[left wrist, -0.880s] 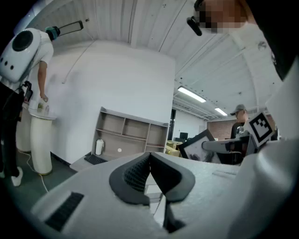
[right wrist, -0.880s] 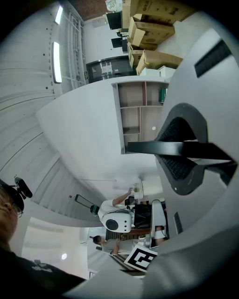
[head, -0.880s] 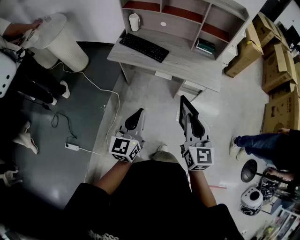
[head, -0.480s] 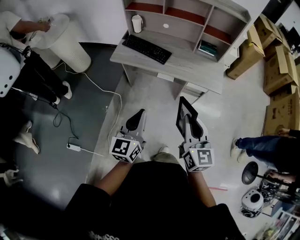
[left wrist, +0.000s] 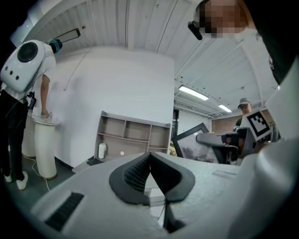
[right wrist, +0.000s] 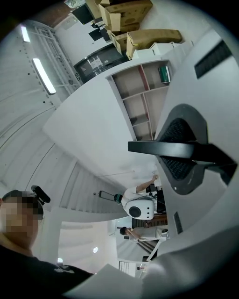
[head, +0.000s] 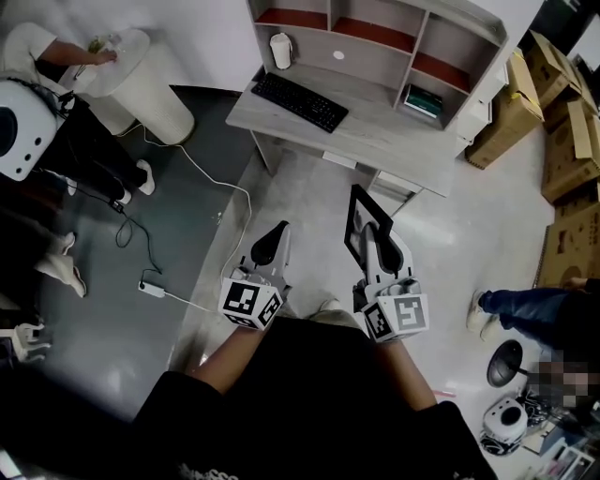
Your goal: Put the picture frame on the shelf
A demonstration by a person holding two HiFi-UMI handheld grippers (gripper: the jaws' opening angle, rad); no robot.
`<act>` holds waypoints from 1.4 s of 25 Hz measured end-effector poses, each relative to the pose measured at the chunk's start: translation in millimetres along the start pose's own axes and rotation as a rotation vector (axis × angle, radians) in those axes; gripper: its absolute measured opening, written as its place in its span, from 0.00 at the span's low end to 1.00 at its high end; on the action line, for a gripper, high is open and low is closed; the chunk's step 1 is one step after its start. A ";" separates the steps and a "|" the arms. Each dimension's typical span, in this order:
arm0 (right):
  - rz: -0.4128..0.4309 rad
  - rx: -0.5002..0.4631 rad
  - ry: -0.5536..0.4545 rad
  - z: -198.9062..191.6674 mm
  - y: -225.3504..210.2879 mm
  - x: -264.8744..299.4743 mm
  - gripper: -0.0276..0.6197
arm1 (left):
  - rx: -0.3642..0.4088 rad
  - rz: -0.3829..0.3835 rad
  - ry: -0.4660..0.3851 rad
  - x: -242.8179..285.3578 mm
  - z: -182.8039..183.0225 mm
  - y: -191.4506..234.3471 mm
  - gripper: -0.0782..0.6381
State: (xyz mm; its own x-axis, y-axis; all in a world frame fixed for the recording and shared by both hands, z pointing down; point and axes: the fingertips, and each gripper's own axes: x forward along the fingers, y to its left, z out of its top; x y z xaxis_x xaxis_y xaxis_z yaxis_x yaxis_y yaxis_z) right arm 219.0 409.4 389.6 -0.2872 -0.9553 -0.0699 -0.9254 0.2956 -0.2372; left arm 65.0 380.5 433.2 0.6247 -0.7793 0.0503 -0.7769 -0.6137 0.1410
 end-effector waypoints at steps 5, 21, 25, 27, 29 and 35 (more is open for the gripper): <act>0.026 0.006 -0.033 4.6 -5.9 8.3 0.11 | -0.004 0.017 0.013 5.9 -4.8 -1.7 0.13; 0.050 -0.070 -0.005 0.0 -0.5 144.4 0.11 | -0.061 0.021 -0.012 94.0 4.7 109.0 0.13; 0.067 -0.084 0.007 -5.8 5.3 204.9 0.11 | -0.076 0.023 -0.010 125.5 13.7 160.9 0.13; 0.075 -0.092 0.024 -12.4 10.1 237.4 0.11 | -0.079 0.013 0.009 141.8 16.1 188.1 0.13; 0.071 -0.089 0.043 -20.3 14.8 268.5 0.11 | -0.081 -0.001 0.032 156.9 17.2 215.7 0.13; 0.039 -0.095 0.058 -36.9 31.0 348.7 0.11 | -0.091 -0.033 0.050 186.1 28.4 299.5 0.13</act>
State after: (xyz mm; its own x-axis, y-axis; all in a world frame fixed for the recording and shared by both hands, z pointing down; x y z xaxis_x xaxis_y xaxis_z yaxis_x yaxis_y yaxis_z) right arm 81.0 85.6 393.6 -0.3345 -0.9422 -0.0203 -0.9318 0.3339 -0.1422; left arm -53.7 48.1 456.6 0.6549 -0.7499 0.0932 -0.7467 -0.6232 0.2327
